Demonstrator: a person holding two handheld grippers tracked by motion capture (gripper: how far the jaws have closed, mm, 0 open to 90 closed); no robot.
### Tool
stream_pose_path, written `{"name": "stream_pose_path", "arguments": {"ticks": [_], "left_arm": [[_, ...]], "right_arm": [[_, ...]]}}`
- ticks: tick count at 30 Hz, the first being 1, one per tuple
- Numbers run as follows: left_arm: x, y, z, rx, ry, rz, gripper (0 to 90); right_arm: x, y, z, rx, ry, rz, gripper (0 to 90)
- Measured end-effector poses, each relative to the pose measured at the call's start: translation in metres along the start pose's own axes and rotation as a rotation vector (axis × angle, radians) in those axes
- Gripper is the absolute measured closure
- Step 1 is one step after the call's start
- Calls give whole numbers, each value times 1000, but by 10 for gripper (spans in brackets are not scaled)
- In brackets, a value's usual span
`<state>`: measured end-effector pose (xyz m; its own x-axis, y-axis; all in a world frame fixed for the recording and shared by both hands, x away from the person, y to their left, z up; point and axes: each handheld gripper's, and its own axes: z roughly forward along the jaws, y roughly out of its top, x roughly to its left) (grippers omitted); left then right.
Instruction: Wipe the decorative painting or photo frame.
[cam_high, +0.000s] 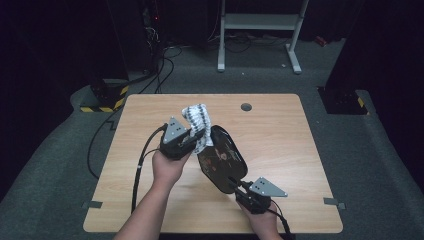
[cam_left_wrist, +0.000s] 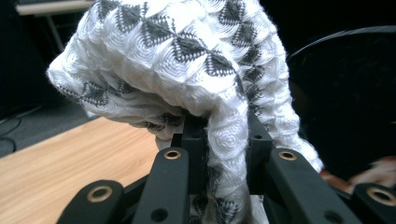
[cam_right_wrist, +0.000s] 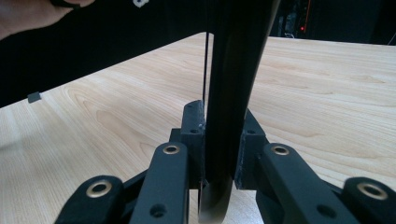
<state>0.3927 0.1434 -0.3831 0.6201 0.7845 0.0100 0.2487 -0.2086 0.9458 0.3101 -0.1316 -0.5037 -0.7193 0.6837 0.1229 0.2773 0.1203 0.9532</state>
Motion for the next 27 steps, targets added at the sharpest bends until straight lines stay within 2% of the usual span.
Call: {"name": "stream_pose_path", "arguments": {"ticks": [1, 2, 3, 4, 6, 7, 8, 9, 10, 11, 12, 13, 15, 16, 17, 18, 19, 20, 22, 23, 24, 27], "left_arm": [[-4, 0, -2, -12, -19, 1, 759], [-4, 0, -2, -12, -19, 1, 759], [-13, 4, -6, -37, -39, 13, 759], [-13, 4, -6, -37, -39, 13, 759], [-24, 10, -10, -64, -58, 35, 759], [-37, 16, -14, -90, -98, 59, 759], [-37, 16, -14, -90, -98, 59, 759], [-45, 20, -16, -97, -113, 79, 759], [-54, 23, -18, -103, -131, 103, 759], [-70, 26, -19, -106, -152, 150, 759], [-70, 26, -19, -106, -152, 150, 759], [-79, 27, -19, -112, -161, 170, 759], [-80, 26, -18, -114, -157, 174, 759], [-79, 25, -17, -116, -153, 177, 759], [-71, 24, -16, -119, -148, 142, 759], [-71, 24, -16, -119, -148, 142, 759], [-60, 22, -14, -112, -121, 117, 759], [-60, 22, -14, -112, -121, 117, 759], [-46, 19, -11, -100, -95, 81, 759], [-32, 16, -8, -83, -68, 52, 760], [-32, 16, -8, -83, -68, 52, 759], [-16, 12, -2, -57, -20, 20, 759]], "right_arm": [[0, 0, 0, 0, 0, 0, 786], [0, 0, 0, -1, 0, 0, 786], [0, 0, 0, 0, -1, 0, 786], [0, 0, 0, 0, -1, 0, 786], [0, 0, 0, -1, -1, 2, 786], [0, 0, 0, -1, -1, 2, 785], [0, 0, 0, -1, -1, 2, 785], [0, 0, 0, 0, -1, 2, 786], [0, 0, 0, 0, -3, 3, 786], [1, 0, 0, 0, -3, 3, 786], [1, 0, 0, 0, -3, 3, 786], [0, 0, 0, 0, -3, 4, 786], [0, 0, 0, 2, -1, 2, 785], [0, 0, 0, 2, -1, 2, 785], [0, 0, 0, 1, -3, 6, 785], [0, 0, 0, 1, -3, 6, 785], [0, 0, 0, -1, -2, 5, 785], [0, 0, 0, -1, -2, 5, 785], [0, 0, 0, -1, 0, 3, 784], [0, 0, 0, -1, -1, 2, 784], [0, 0, 0, -1, -1, 2, 784], [0, 0, 1, -2, -4, -1, 783]]}}
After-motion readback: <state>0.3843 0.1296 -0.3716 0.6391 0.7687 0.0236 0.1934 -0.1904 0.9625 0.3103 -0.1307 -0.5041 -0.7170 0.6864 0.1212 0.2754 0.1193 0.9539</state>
